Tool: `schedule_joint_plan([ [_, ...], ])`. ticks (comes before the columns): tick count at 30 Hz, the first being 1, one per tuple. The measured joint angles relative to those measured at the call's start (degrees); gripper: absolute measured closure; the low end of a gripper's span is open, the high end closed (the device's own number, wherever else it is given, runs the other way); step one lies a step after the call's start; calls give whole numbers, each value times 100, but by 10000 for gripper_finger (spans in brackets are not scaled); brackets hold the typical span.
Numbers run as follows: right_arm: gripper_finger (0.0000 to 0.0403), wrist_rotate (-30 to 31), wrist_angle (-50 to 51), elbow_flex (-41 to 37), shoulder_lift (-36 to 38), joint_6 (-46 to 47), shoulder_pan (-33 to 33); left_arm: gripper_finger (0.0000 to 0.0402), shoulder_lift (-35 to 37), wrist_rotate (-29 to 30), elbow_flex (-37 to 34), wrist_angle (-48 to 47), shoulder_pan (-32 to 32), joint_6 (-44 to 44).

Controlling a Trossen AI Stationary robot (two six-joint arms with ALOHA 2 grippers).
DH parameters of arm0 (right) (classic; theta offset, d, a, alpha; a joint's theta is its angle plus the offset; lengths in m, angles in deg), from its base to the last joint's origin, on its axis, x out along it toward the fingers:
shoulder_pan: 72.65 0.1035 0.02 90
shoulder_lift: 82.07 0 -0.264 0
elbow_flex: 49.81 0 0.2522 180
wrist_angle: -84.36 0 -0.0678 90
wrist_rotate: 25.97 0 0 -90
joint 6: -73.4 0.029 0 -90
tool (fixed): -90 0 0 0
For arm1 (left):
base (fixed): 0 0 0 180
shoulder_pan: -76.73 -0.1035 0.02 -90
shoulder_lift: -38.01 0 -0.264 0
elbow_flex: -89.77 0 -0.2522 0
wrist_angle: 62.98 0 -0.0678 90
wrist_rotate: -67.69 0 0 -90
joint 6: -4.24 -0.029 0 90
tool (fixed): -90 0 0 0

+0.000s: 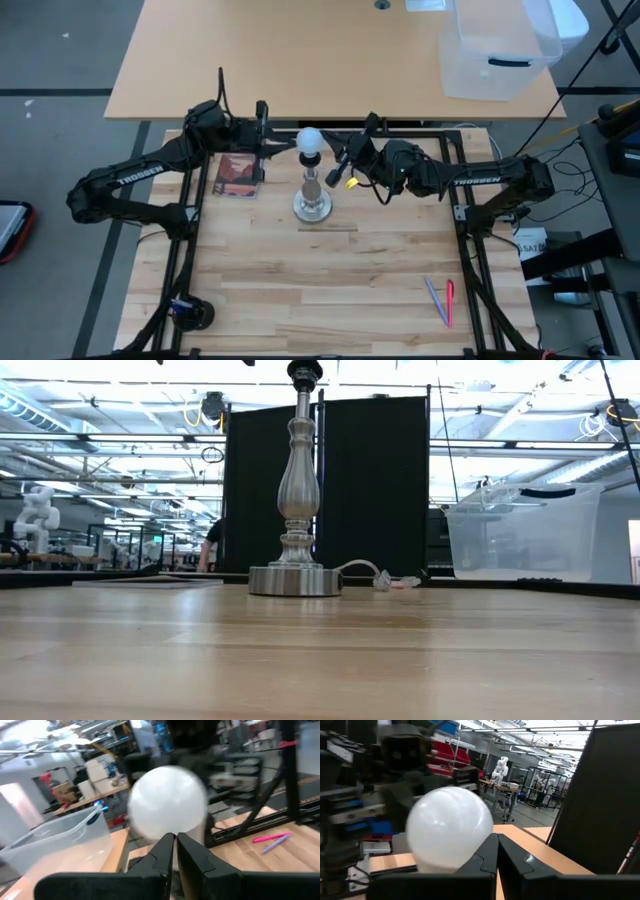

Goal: Screw lightbulb
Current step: Insert the white lightbulb into the silver lamp

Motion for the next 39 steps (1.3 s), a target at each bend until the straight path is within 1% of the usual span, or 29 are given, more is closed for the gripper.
schedule_joint_plan([
  [2,403,-52,84,0,0,46,37,372,-3,94,0,4,-81,40],
  [4,403,-370,131,18,-8,105,87,372,-26,228,4,121,-169,87],
  [6,403,-419,300,-21,-75,122,150,372,-48,229,-1,35,-240,120],
  [7,403,-387,405,-31,-106,118,175,372,-63,189,-2,69,-261,137],
  [11,403,-217,207,-2,-97,118,222,372,-113,146,9,26,-310,149],
  [14,403,-172,482,-12,-150,149,246,372,-97,173,7,-33,-302,115],
  [23,403,-63,1218,-11,-140,238,382,372,473,171,4,-351,-311,-23],
  [25,403,268,1170,-11,-140,225,386,372,565,58,4,-446,-301,-48],
  [27,403,704,1094,-11,-140,119,358,372,605,-181,4,-476,-252,-48],
  [29,403,969,933,-11,-138,-1,316,372,612,-352,4,-520,-160,-49],
  [36,403,890,89,-9,-133,-503,37,372,608,-394,0,-641,164,-338],
  [39,403,522,-222,-9,-133,-635,-98,372,600,-394,0,-618,294,-370],
])
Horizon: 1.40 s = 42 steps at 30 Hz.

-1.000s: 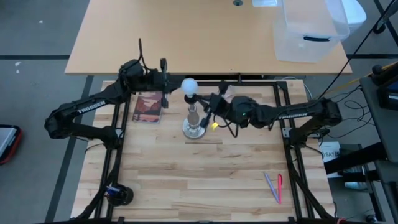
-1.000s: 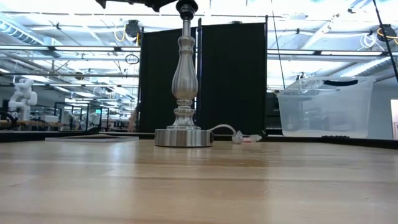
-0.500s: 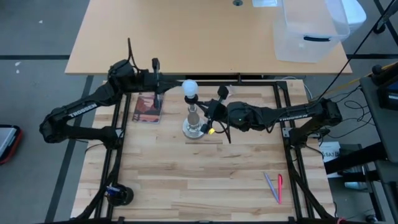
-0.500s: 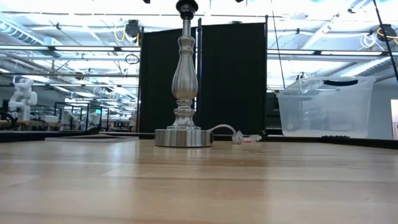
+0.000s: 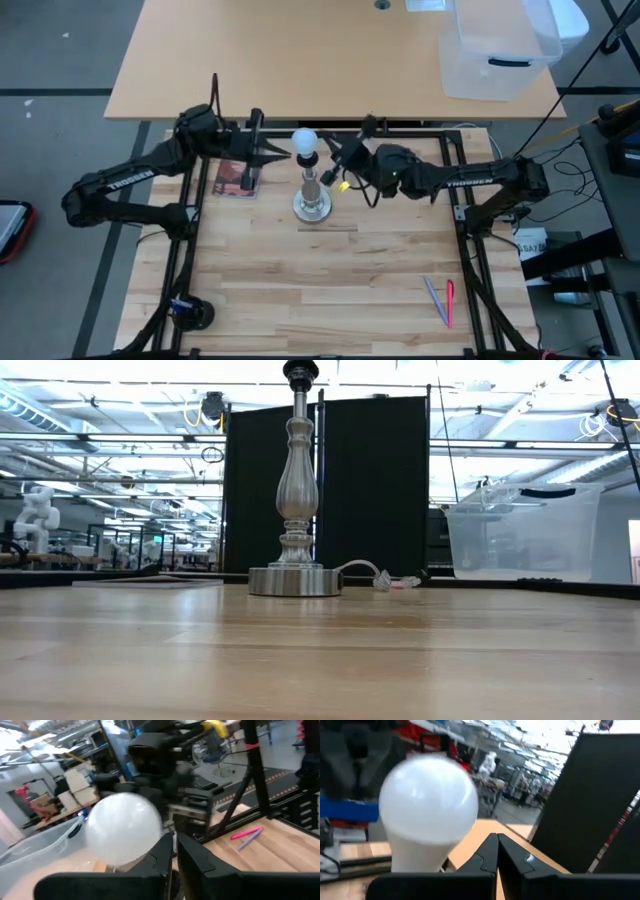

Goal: Screw lightbulb
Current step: Insert the white lightbulb into the silver lamp

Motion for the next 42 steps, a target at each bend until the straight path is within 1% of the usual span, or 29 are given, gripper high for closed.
schedule_joint_plan([
  [3,403,-378,-167,2,4,-32,-127,372,-111,86,2,111,118,-5],
  [7,403,-653,-169,2,4,14,-297,372,-292,244,0,142,191,-30],
  [11,403,-1114,-250,2,4,115,-338,372,-378,377,0,265,213,-21],
  [16,403,-1183,-152,7,13,117,-325,372,-379,457,0,283,213,-15],
  [18,403,-1180,-125,7,13,138,-315,372,-377,541,0,269,192,-15],
  [25,403,-1082,50,17,26,163,-235,372,-370,523,0,171,33,9],
  [29,403,-692,144,20,26,115,-85,372,-370,474,0,134,-49,9],
  [34,403,-348,400,16,24,19,130,372,-370,513,0,-12,-185,3],
  [39,403,-431,608,-2,-10,103,321,372,-396,636,0,-81,-369,2],
  [42,403,-285,659,0,-4,147,399,372,-414,590,0,-116,-444,8],
])
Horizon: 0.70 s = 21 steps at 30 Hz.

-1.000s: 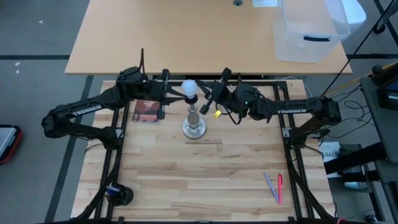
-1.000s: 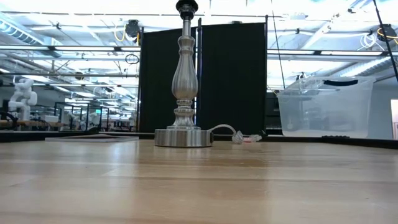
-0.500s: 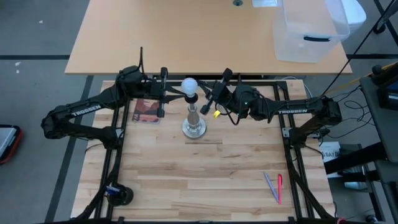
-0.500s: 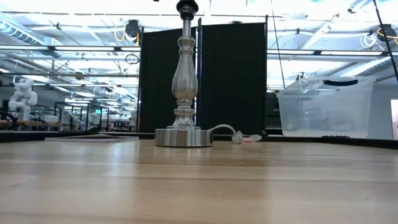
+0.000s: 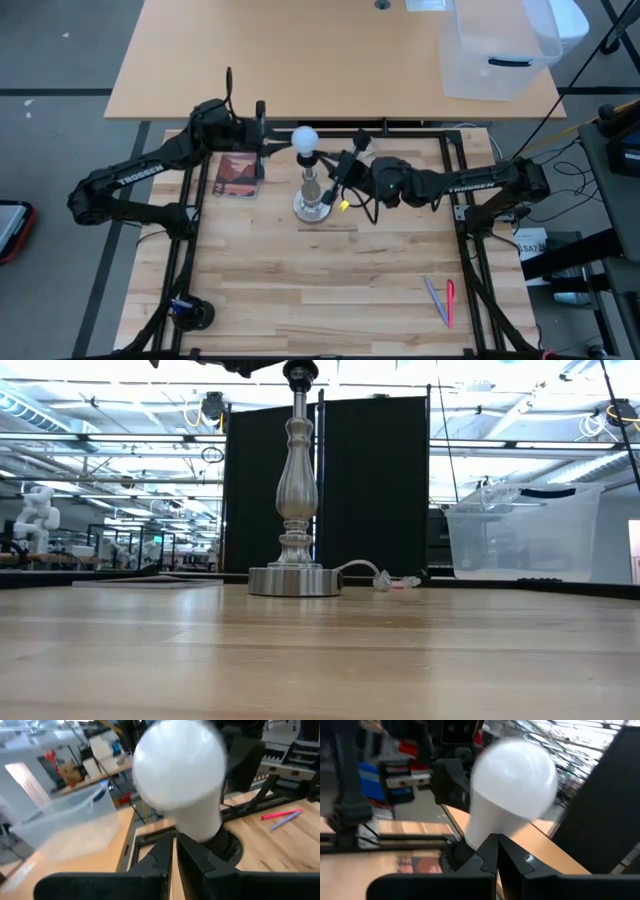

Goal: Screw lightbulb
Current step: Insert the white lightbulb into the silver lamp

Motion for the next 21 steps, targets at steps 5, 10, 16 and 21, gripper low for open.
schedule_joint_plan([
  [5,403,544,345,0,4,-4,194,372,-1,-1,0,-251,-2,-54],
  [10,403,1050,448,0,15,0,302,372,191,-7,0,-337,-29,-114],
  [16,403,1298,-129,0,20,-279,98,372,470,-150,0,-396,17,-63],
  [21,403,1036,-649,2,24,-590,-188,372,495,-390,0,-324,237,-3],
])
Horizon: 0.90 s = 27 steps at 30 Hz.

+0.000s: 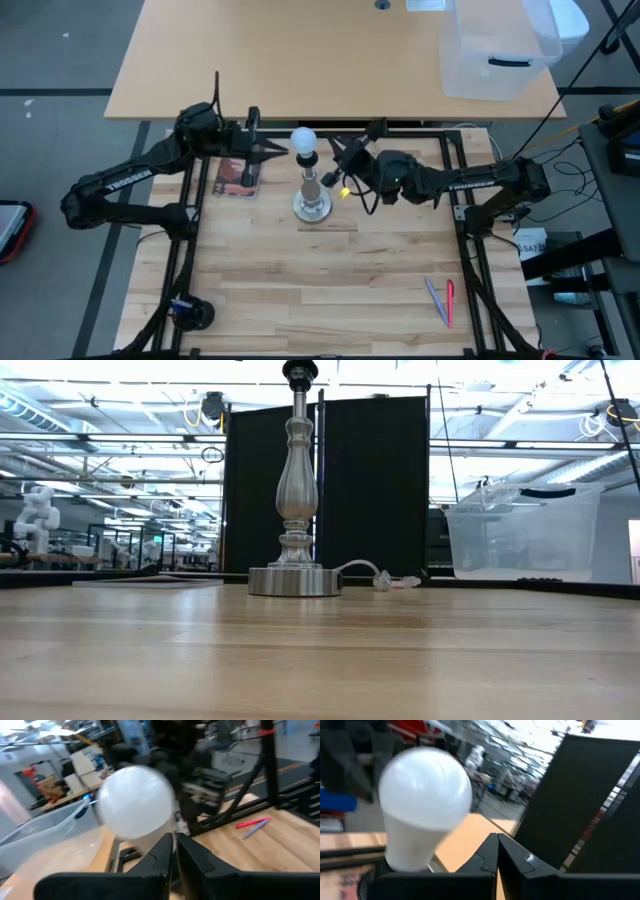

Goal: Screw lightbulb
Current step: Insert the white lightbulb into the silver lamp

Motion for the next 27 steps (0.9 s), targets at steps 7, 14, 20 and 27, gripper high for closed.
schedule_joint_plan([
  [7,403,-1060,-215,0,0,224,-442,372,0,19,0,222,295,-2],
  [14,403,-2011,-341,2,2,657,-767,372,-126,235,4,403,359,24],
  [20,403,-2531,-271,2,2,811,-821,372,-239,519,4,464,331,25],
  [27,403,-2517,-220,4,7,861,-769,372,-257,518,4,448,198,31],
])
